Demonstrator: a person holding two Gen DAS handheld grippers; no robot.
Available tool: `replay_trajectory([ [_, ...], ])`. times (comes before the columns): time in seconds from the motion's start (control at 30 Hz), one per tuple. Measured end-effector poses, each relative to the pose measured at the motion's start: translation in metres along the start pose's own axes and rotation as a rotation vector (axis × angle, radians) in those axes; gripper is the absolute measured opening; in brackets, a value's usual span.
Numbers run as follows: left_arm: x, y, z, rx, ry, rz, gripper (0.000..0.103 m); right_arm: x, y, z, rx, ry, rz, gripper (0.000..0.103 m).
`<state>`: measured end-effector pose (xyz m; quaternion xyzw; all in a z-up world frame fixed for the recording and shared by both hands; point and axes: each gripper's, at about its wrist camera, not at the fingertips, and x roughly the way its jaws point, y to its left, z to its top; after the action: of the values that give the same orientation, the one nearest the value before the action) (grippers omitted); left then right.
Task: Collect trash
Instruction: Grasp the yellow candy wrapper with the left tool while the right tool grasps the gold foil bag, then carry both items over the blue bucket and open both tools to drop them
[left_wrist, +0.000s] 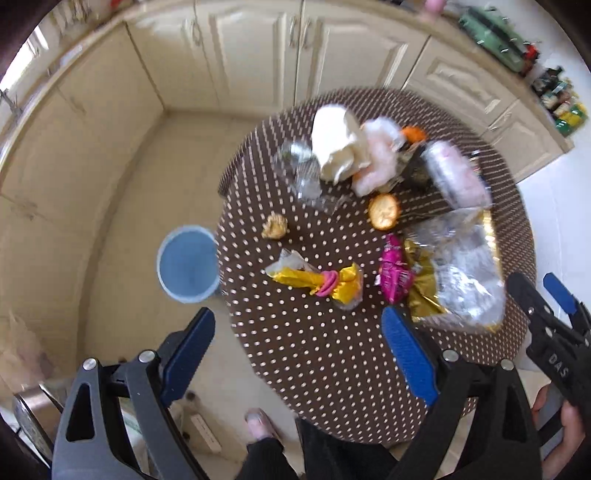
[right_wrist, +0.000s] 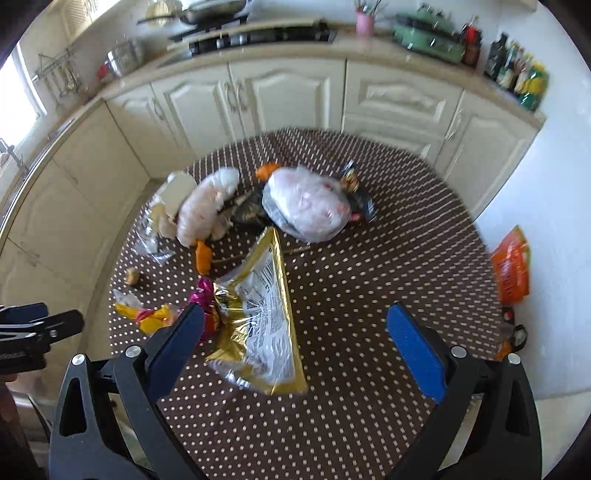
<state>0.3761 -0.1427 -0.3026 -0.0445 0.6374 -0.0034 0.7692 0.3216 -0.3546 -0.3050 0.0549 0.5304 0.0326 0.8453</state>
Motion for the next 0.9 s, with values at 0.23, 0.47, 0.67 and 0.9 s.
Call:
replay_trajectory([
  [0.23, 0.061, 0.005, 0.019, -0.098, 0.104, 0.005, 0.089, 0.049, -0.006, 0.009, -0.006, 0.126, 0.065, 0.038],
  [0.47, 0.105, 0.003, 0.026, -0.141, 0.172, 0.015, 0.068, 0.049, -0.017, 0.017, -0.007, 0.108, 0.072, 0.007],
  [0.67, 0.114, 0.005, 0.027, -0.146, 0.163, 0.034, 0.037, 0.035, -0.022, 0.028, -0.005, 0.044, 0.056, 0.001],
  [0.9, 0.085, 0.012, 0.030, -0.146, 0.114, -0.100, 0.015, -0.004, -0.008, 0.044, -0.039, -0.041, 0.049, 0.000],
])
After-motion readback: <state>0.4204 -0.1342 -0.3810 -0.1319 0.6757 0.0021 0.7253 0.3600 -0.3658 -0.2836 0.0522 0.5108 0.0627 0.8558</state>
